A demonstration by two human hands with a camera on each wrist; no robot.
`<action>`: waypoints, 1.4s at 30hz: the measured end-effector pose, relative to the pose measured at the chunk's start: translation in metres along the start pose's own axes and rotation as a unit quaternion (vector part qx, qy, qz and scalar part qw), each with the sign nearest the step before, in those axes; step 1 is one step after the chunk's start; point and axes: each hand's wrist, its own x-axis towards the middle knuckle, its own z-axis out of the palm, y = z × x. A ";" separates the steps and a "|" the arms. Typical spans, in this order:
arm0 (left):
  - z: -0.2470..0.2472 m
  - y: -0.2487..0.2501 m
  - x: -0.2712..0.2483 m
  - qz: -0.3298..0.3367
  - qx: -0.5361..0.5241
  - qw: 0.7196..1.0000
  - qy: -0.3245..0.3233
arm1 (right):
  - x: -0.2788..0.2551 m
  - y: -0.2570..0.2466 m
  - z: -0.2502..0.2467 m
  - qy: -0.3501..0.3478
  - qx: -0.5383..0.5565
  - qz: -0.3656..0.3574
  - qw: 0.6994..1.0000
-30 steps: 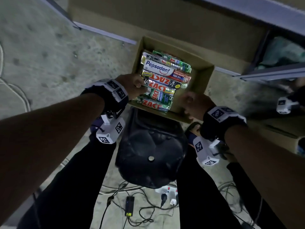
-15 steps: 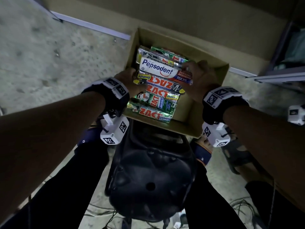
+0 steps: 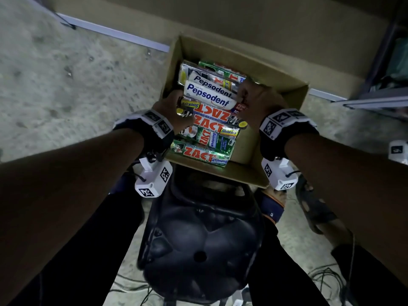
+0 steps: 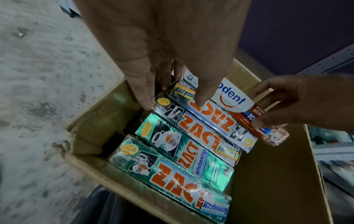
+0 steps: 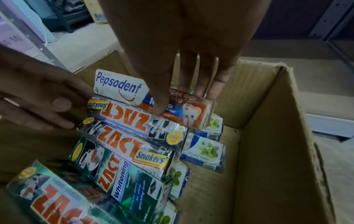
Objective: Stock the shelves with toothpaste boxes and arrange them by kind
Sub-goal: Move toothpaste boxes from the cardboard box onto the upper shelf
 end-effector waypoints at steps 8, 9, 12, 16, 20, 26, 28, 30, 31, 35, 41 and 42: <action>-0.004 0.005 0.004 0.075 0.051 0.996 -0.003 | -0.011 0.028 -0.017 -0.008 0.077 0.055 0.995; -0.004 0.006 0.005 0.090 0.056 0.994 -0.013 | -0.014 0.033 -0.018 -0.001 0.087 0.061 0.994; -0.001 0.011 0.007 0.108 0.056 0.992 -0.019 | -0.022 0.046 -0.014 0.020 0.116 0.088 0.989; 0.003 0.020 0.005 0.123 0.057 0.991 0.021 | -0.033 0.062 -0.002 0.039 0.155 0.111 0.981; 0.001 0.026 0.003 0.123 0.076 0.989 0.026 | -0.040 0.067 0.005 0.050 0.177 0.118 0.976; -0.010 0.034 0.005 0.127 0.125 0.984 -0.020 | -0.047 0.066 0.007 0.047 0.215 0.148 0.964; -0.014 0.042 0.003 0.132 0.155 0.979 -0.022 | -0.050 0.065 0.006 0.040 0.219 0.161 0.962; -0.019 0.047 -0.001 0.134 0.156 0.978 -0.024 | -0.052 0.065 0.004 0.023 0.219 0.180 0.959; -0.021 0.048 -0.003 0.131 0.154 0.979 -0.034 | -0.054 0.064 0.003 0.017 0.221 0.190 0.956; -0.025 0.054 -0.017 0.103 0.190 0.972 -0.093 | -0.066 0.061 0.001 0.005 0.225 0.212 0.951; -0.035 0.065 -0.045 0.085 0.169 0.975 -0.115 | -0.097 0.048 -0.002 -0.030 0.274 0.250 0.928; -0.037 0.063 -0.049 0.075 0.157 0.978 -0.113 | -0.104 0.045 -0.001 -0.034 0.280 0.254 0.925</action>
